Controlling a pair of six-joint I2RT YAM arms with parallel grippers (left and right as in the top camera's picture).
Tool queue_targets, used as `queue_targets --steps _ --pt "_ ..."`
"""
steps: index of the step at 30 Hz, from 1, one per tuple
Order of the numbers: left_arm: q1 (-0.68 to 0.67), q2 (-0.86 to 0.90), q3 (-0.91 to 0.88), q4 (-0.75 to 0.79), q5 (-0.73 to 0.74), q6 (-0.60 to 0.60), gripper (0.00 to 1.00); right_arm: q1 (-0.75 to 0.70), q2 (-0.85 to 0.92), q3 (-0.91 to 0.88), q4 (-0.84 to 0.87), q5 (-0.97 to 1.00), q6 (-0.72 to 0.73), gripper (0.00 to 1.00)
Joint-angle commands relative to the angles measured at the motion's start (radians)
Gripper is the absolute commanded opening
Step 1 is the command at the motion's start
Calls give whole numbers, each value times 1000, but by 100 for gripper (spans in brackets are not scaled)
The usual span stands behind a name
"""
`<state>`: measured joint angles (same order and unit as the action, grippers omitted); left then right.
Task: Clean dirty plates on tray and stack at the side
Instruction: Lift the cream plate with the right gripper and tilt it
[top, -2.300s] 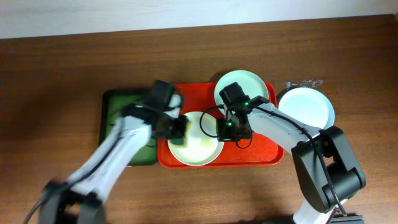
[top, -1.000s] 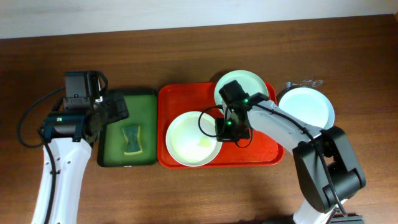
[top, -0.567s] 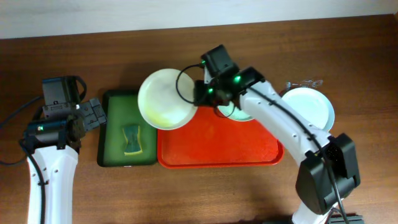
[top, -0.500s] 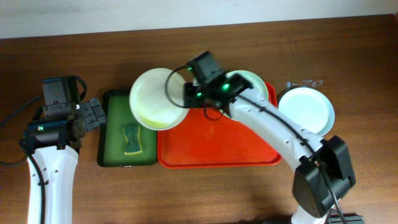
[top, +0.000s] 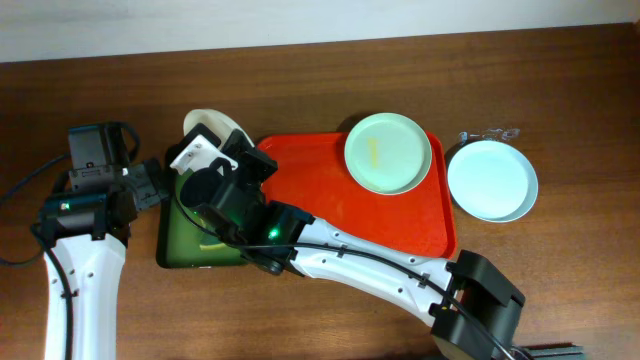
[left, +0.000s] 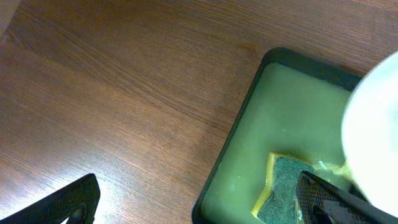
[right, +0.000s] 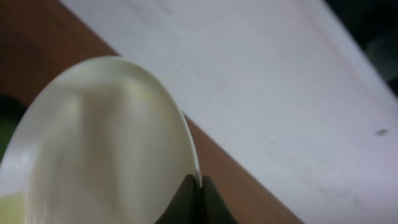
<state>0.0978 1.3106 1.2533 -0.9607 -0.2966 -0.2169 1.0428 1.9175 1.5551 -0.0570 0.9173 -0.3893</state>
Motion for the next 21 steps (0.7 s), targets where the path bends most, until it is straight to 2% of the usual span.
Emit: queue_targets --steps 1,16,19,21 --pt "3 -17 11 0 -14 2 99 12 -6 16 47 109 -79 4" --pt "3 -17 11 0 -14 2 99 11 -6 16 47 108 -76 4" --pt "3 -17 11 0 -14 2 99 11 -6 16 46 108 -14 4" --pt "3 -17 11 0 -14 2 99 11 -6 16 5 93 106 4"
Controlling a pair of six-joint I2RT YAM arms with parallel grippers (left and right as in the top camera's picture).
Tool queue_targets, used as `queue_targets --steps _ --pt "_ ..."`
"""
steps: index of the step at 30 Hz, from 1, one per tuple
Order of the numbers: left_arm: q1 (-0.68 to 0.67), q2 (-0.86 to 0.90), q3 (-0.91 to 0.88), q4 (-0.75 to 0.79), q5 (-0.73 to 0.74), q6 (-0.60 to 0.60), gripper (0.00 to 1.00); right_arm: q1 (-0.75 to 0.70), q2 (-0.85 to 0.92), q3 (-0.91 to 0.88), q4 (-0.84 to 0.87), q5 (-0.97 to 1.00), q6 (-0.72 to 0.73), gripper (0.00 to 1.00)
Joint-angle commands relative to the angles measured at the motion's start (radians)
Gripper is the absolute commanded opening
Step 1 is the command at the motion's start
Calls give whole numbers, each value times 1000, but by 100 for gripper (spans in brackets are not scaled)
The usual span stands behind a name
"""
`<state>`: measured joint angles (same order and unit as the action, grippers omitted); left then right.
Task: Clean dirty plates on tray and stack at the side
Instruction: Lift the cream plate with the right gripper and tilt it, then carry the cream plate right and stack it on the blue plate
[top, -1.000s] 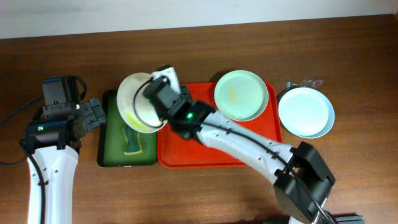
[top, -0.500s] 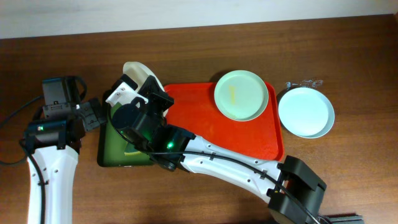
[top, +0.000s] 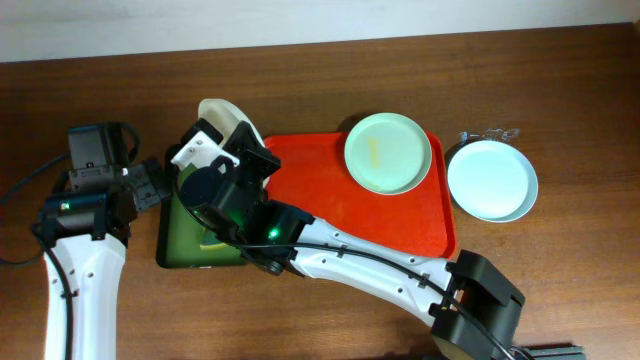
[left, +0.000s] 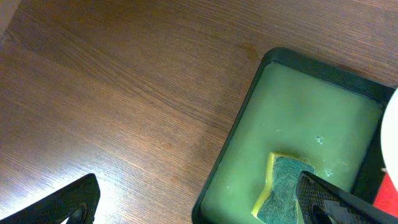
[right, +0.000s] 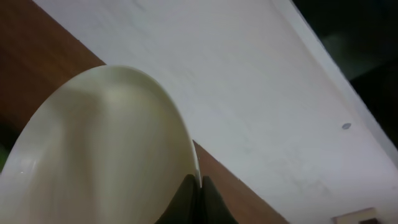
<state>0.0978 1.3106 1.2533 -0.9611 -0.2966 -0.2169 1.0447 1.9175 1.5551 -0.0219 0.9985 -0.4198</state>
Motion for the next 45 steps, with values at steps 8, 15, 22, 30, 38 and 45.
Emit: queue_targets --steps 8,15,22,30,38,45 --pt "3 -17 11 1 -14 2 99 -196 -45 16 -389 -620 783 4" --pt "3 -17 11 1 -14 2 99 -802 -216 16 -761 -1415 805 9" --pt "3 -17 11 1 -14 2 99 -821 -205 -30 -971 -1438 826 60" --pt "3 -17 11 1 -14 2 99 -475 30 -103 -676 -1079 1062 61" --pt "3 -17 11 1 -14 2 99 -476 158 -106 -572 -999 1065 41" --pt "3 -17 11 1 -14 2 99 -475 167 -174 -534 -986 1069 35"
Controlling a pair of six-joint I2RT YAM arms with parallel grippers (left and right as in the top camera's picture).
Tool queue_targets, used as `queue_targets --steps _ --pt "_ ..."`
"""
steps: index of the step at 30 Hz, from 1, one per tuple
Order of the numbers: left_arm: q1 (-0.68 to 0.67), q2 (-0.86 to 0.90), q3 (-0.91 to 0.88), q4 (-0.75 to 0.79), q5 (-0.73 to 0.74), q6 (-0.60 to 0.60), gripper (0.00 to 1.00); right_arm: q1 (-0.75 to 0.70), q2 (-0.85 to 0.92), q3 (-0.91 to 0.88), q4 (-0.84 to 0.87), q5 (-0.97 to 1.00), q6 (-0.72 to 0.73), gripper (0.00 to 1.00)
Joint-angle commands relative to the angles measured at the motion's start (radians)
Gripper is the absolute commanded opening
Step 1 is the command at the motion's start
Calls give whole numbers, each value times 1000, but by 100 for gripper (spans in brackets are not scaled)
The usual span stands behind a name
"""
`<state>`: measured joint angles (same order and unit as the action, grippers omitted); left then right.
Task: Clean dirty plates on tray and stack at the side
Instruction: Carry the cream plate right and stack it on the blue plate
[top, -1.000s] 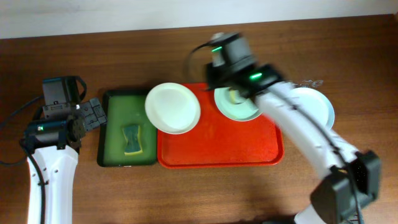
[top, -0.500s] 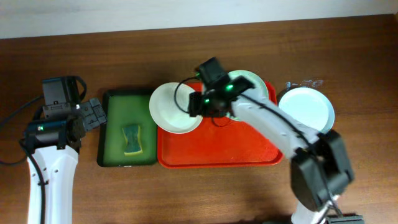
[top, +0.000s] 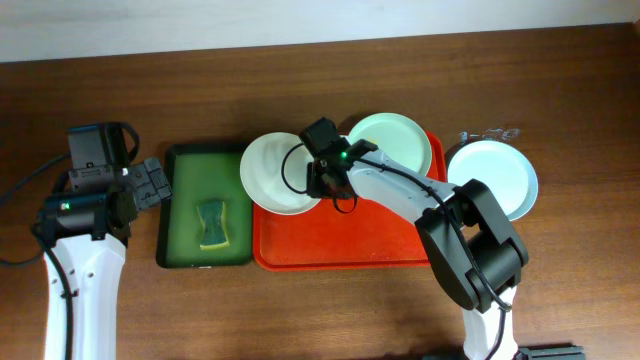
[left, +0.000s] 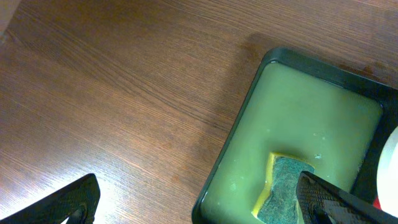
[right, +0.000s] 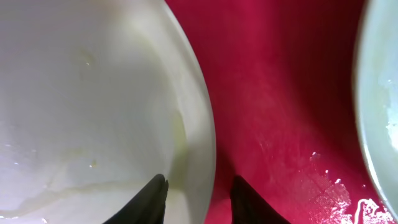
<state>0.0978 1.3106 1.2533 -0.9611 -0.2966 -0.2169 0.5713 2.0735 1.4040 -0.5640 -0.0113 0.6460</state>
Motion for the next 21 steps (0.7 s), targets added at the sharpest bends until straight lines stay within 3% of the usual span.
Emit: queue_targets --steps 1,2,3,12,21 --pt "3 -17 11 1 -14 2 99 -2 11 -23 8 23 3 31" --pt "3 -17 11 1 -14 2 99 -2 11 -23 4 23 3 21" --pt "3 -17 11 1 -14 2 99 -2 11 -23 0 23 3 4" --pt "3 -17 11 1 -14 2 99 -35 -145 -22 -182 -120 -2 4" --pt "3 -17 11 1 -14 2 99 -35 -147 -22 -189 -139 -2 4"
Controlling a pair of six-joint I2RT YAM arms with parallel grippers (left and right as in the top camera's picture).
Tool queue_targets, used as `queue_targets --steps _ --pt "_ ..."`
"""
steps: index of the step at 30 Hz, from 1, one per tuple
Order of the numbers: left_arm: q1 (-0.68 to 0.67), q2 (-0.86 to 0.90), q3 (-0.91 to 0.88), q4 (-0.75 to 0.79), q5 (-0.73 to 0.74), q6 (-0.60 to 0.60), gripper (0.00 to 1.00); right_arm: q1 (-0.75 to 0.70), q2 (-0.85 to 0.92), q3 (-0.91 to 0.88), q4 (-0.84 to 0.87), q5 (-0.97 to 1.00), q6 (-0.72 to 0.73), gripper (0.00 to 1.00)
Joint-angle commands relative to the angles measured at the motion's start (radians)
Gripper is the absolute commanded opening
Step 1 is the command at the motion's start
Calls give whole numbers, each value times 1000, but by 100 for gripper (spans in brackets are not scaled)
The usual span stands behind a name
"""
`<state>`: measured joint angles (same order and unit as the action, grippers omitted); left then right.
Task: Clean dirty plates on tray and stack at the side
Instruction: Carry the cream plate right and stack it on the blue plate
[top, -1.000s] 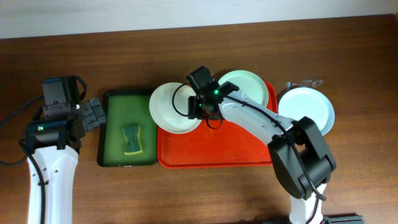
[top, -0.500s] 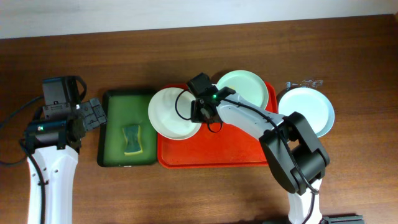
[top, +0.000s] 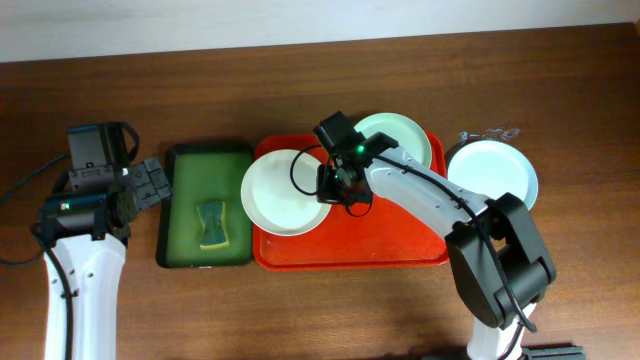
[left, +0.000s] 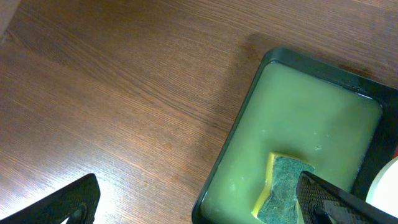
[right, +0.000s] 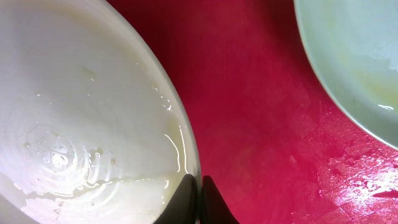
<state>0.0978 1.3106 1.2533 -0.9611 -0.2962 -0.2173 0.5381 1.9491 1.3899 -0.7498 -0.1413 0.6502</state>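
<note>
A wet white plate (top: 280, 192) lies flat over the left edge of the red tray (top: 400, 235). My right gripper (top: 326, 190) is shut on its right rim; in the right wrist view the gripper (right: 199, 190) pinches the plate (right: 87, 118). A pale green plate (top: 405, 145) with a yellowish smear sits at the tray's far right. Another pale plate (top: 495, 180) rests on the table to the right of the tray. My left gripper (left: 199, 208) is open, holding nothing, over the near left edge of the green basin (left: 249, 143).
The green basin (top: 185, 200) of wash water holds a yellow-green sponge (top: 211, 224), also in the left wrist view as the sponge (left: 283, 183). A small clear object (top: 487, 133) lies behind the right-hand plate. The wall runs along the table's far edge.
My right gripper's jaws stood apart around the white plate's rim and are now shut on it. The plate sits a little nearer the front. The left arm has not moved.
My right gripper held the white plate tilted over the basin, then upright above the basin's far edge. Later the plate lay flat on the tray's left edge with the jaws open round its rim. Now the jaws grip the rim again.
</note>
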Motion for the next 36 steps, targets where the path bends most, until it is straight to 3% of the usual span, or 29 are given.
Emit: queue_targets --steps 1,13,17,19,21,24,29,32,36 --pt "3 -17 11 1 -15 2 99 -2 -23 -8 -5 -9 -6 4" --pt "3 -17 11 1 -15 2 99 -5 -26 -1 -9 -35 -6 4" --pt "3 -17 11 1 -15 2 99 -74 -102 72 -81 -96 -27 4" --pt "3 -17 11 1 -15 2 99 -149 -179 87 -114 -164 -83 4" --pt "3 -17 11 1 -15 2 99 -314 -273 87 -174 -309 -160 4" --pt "3 -17 11 1 -15 2 99 -610 -320 87 -339 -318 -305 4" --pt "3 -17 11 1 -15 2 99 -1044 -304 85 -489 5 -358 4" --pt "3 -17 11 1 -15 2 99 -1114 -284 62 -460 151 -310 4" --pt "3 -17 11 1 -15 2 99 -1119 -238 -3 -394 146 -297 4"
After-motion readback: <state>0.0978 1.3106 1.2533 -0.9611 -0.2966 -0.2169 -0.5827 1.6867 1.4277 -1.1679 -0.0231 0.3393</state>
